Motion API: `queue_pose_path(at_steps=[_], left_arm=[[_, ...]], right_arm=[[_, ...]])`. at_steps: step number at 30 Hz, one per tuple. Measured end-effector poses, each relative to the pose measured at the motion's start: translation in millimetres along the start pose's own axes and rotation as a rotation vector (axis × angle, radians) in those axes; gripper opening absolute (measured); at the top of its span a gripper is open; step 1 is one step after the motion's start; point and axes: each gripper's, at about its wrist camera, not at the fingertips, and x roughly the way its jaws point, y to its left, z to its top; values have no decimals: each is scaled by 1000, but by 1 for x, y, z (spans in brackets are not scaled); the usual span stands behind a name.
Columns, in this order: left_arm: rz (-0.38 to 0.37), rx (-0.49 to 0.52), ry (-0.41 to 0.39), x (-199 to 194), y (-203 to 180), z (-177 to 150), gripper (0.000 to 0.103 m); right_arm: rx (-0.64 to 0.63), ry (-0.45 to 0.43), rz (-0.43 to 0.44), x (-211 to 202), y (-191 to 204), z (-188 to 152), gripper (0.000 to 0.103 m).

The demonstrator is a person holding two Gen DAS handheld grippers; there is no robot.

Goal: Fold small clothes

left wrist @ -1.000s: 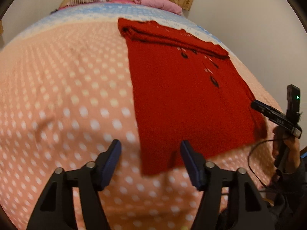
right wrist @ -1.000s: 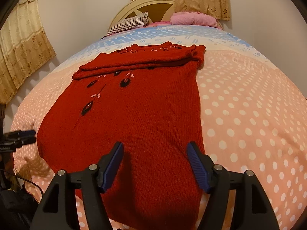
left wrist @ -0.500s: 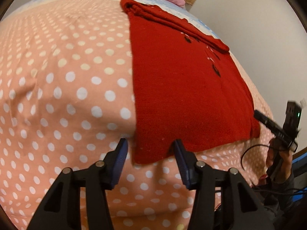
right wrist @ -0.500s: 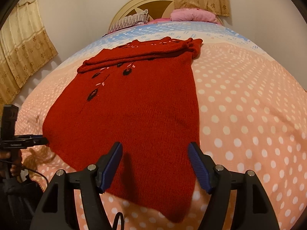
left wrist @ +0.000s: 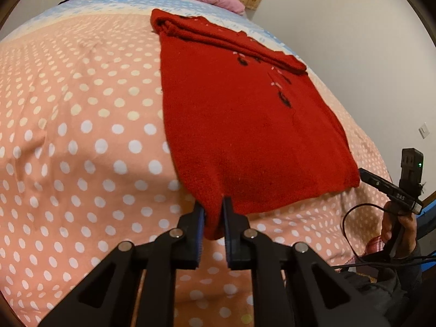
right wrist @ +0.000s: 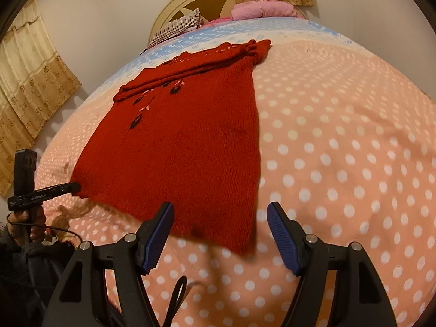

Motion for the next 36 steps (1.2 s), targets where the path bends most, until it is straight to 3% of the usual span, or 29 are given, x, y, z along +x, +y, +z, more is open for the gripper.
queue_pose_path(at_steps=[4,9,12,14,22,26,31,36], left_arm=[[-1,-37,19,5,6,0,13],[9,-53,15,3,9,-2,14],[13,-68,27,4,13,-7,14],[-11,-55,15,0,11,-8,12],[50,36,-85,-30,-2,3,9],[85,64,-100,-33,0,6,9],[47,81,-109,-36,-3,11,9],[32,96,-160,-47,-8,31,9]], right_arm=[[49,20,32,5,-7,-4,70],[104,35,93,12,-14,-10,51],[164,40,137,17,-26,-15,31],[190,28,160,15,-32,-18,9],[198,-171,293,-29,-30,-2,8],[192,-197,304,-37,-26,4,8],[209,-190,314,-30,-26,8,8],[192,-252,341,-46,-20,29,8]])
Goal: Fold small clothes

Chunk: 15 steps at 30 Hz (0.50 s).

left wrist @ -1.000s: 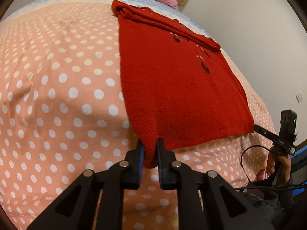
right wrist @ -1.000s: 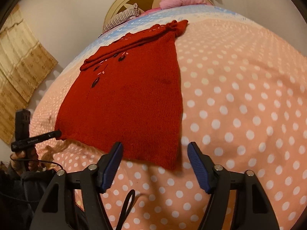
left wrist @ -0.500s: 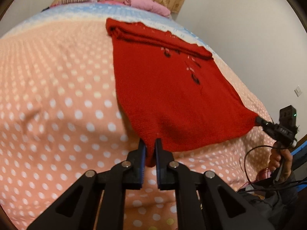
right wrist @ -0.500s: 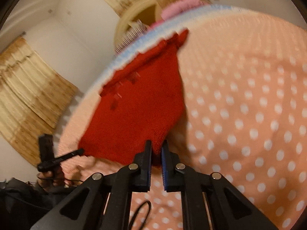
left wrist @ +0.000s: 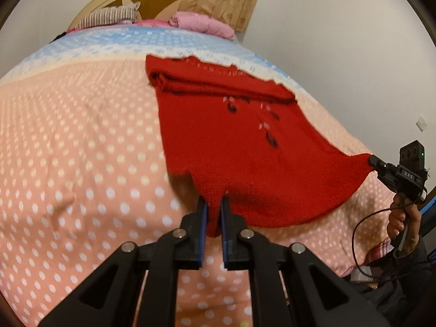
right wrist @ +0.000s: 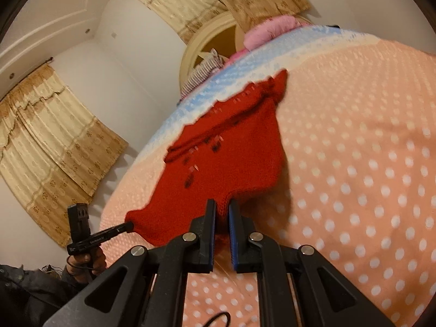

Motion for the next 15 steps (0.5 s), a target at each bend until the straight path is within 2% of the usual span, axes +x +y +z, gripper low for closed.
queue_pose_path(at_steps=[9,15], left_arm=[[-18,37,-84,-8,-3,44,6],[-33,23,-101,-8,5,56,5]], right_arm=[[-67,-68,38,13,27,48,8],[-70,-93,48,22,32,71,8]])
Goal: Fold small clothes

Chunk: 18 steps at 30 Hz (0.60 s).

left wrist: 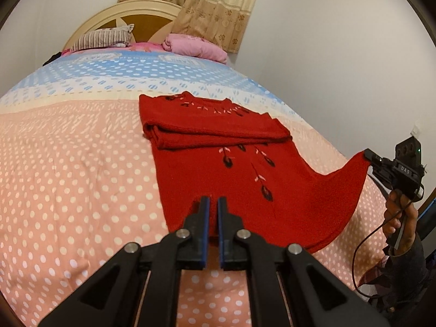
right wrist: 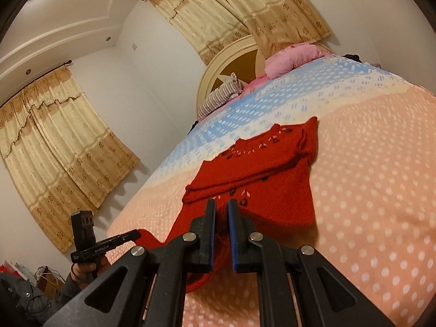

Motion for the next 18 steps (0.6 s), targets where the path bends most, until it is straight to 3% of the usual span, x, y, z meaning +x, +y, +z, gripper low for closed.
queue_pose_path(at_steps=[18], left_arm=[[6,-58,-68,26,36,76,5]], right_arm=[[-5,-42,-6,31,-14,85,4]])
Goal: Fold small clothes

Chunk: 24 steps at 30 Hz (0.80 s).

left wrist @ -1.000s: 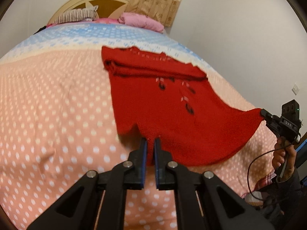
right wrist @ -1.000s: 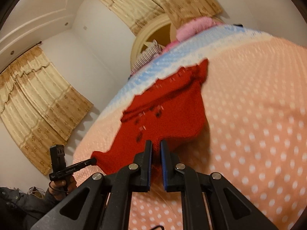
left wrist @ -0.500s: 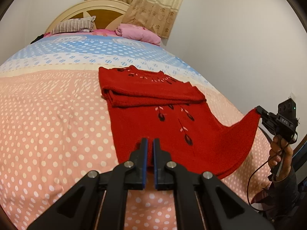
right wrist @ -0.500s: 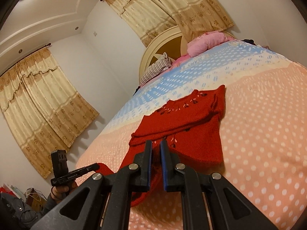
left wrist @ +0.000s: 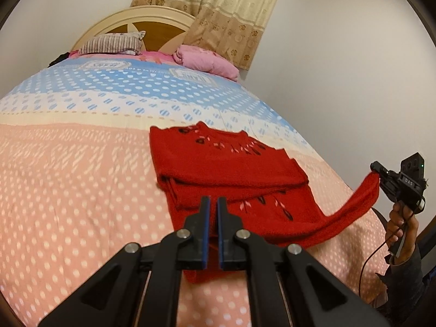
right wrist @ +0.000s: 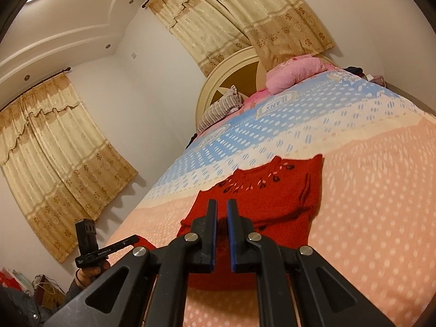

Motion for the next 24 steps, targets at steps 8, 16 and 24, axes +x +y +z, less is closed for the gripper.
queue_pose_path(at_steps=[8,16,24], left_arm=[[-6,1,8,29,2,26,5],[-7,-33,68,54,18,15,5],[-5,-50,83,57,24,9,5]], right_arm=[[-11,54,-33,36,-20,35,0],[-91,243,-120,64,-33,-13,61],[-84,424,-160,104,-51,-55,60]])
